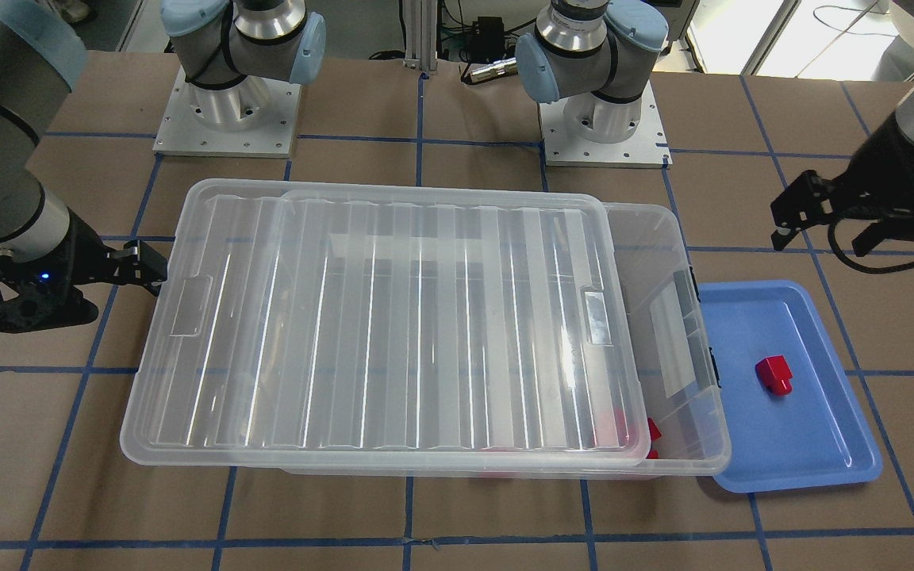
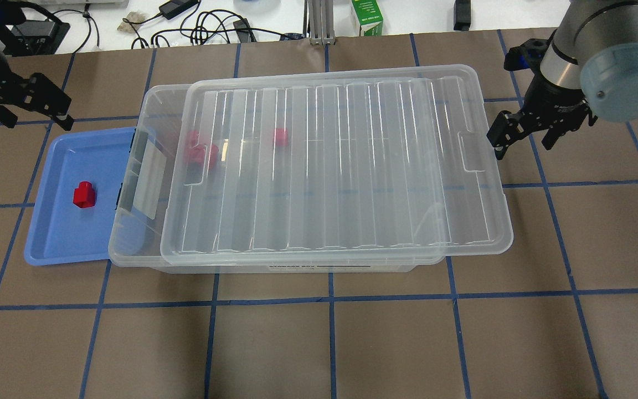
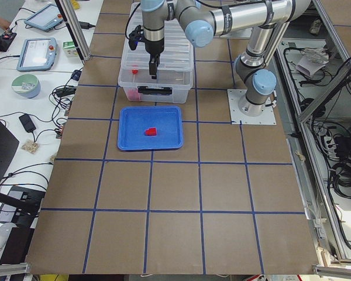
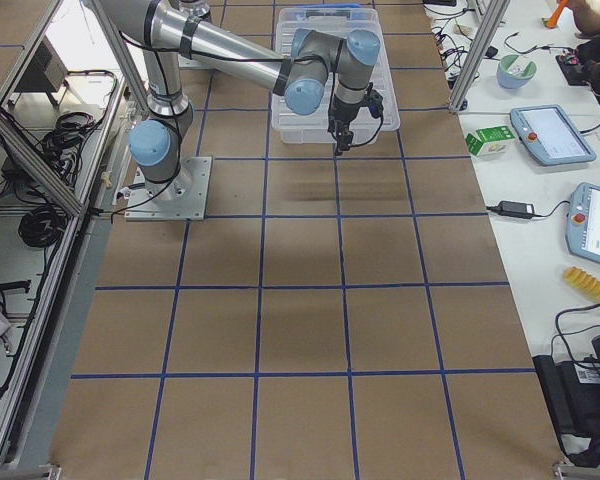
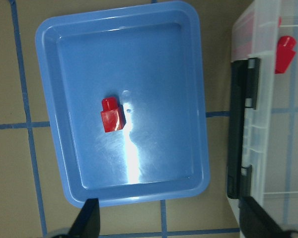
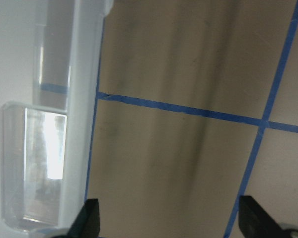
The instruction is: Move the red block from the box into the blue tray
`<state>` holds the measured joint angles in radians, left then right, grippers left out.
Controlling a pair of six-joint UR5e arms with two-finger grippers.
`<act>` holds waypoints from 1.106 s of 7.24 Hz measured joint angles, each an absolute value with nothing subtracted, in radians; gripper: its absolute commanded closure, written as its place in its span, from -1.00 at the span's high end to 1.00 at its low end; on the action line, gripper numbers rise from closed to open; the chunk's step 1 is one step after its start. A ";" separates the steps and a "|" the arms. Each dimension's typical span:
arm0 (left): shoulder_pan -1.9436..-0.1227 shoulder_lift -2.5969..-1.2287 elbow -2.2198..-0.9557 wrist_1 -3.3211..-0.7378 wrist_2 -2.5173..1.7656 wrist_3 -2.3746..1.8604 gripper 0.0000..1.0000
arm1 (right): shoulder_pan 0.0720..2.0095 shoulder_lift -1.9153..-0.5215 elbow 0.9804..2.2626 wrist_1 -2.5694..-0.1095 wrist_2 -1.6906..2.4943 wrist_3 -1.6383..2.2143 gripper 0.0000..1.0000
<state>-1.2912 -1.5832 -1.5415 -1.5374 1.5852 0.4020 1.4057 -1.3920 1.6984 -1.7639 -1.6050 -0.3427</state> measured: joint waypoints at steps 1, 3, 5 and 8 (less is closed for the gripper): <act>-1.382 -1.559 -1.548 -1.541 1.585 0.358 1.00 | 1.438 -1.392 1.696 -1.766 -1.600 -0.302 1.00; -1.499 -1.544 -1.572 -1.535 1.585 0.221 1.00 | 1.470 -1.391 1.694 -1.772 -1.562 -0.263 1.00; -1.526 -1.540 -1.595 -1.529 1.583 0.144 1.00 | 1.477 -1.392 1.688 -1.775 -1.547 -0.256 1.00; -1.531 -1.547 -1.592 -1.521 1.583 0.112 1.00 | 1.478 -1.397 1.603 -1.752 -1.559 -0.249 1.00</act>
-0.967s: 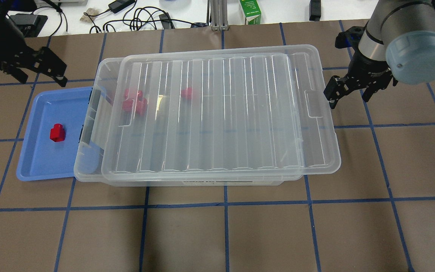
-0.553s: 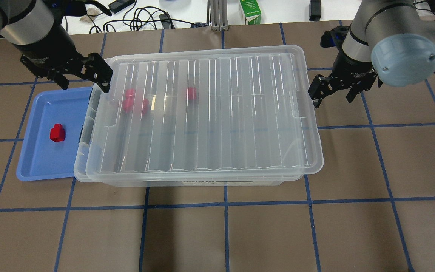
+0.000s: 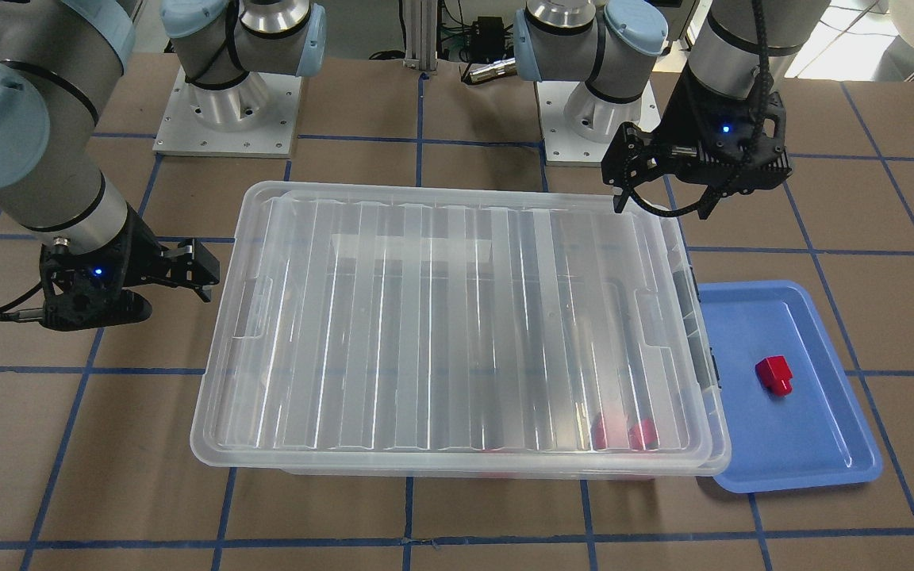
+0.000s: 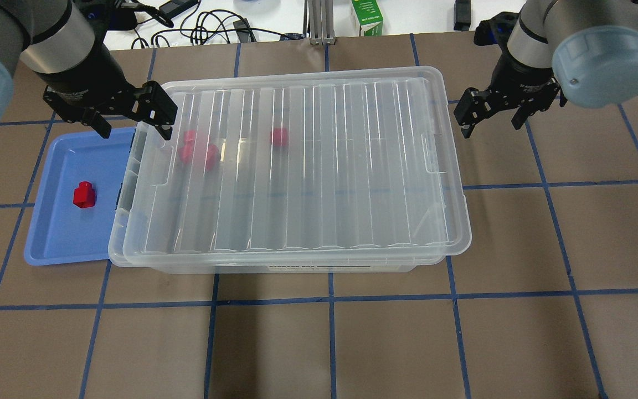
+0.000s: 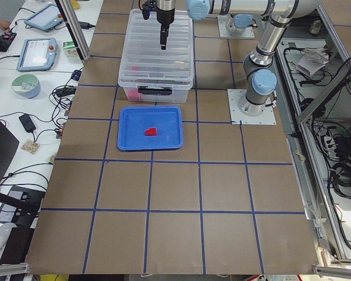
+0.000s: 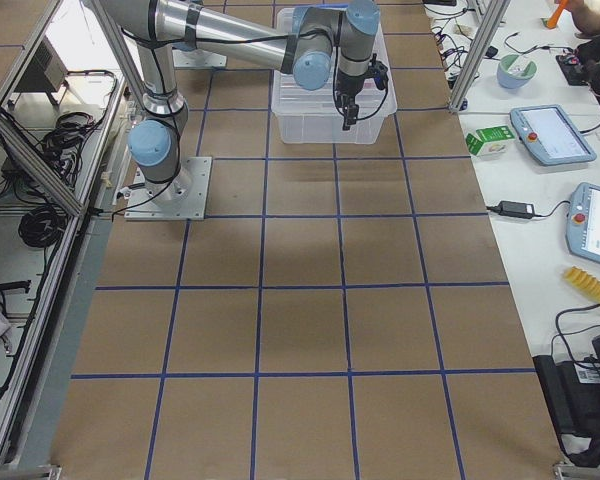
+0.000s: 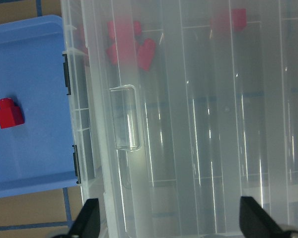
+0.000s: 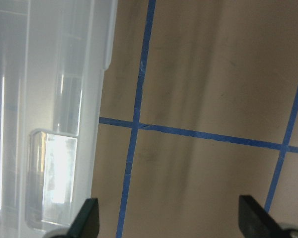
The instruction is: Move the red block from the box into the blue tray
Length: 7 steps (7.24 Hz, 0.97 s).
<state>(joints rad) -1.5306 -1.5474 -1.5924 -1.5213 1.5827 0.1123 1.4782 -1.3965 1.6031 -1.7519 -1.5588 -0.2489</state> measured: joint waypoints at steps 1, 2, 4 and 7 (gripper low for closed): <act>-1.531 -1.553 -1.589 -1.519 1.581 0.109 1.00 | 1.482 -1.408 1.562 -1.714 -1.561 -0.226 1.00; -1.531 -1.556 -1.586 -1.516 1.577 0.108 1.00 | 1.498 -1.429 1.507 -1.659 -1.561 -0.175 1.00; -1.531 -1.555 -1.584 -1.515 1.573 0.105 1.00 | 1.586 -1.457 1.403 -1.596 -1.556 -0.083 1.00; -1.531 -1.553 -1.583 -1.516 1.571 0.103 1.00 | 1.636 -1.458 1.379 -1.586 -1.555 -0.060 1.00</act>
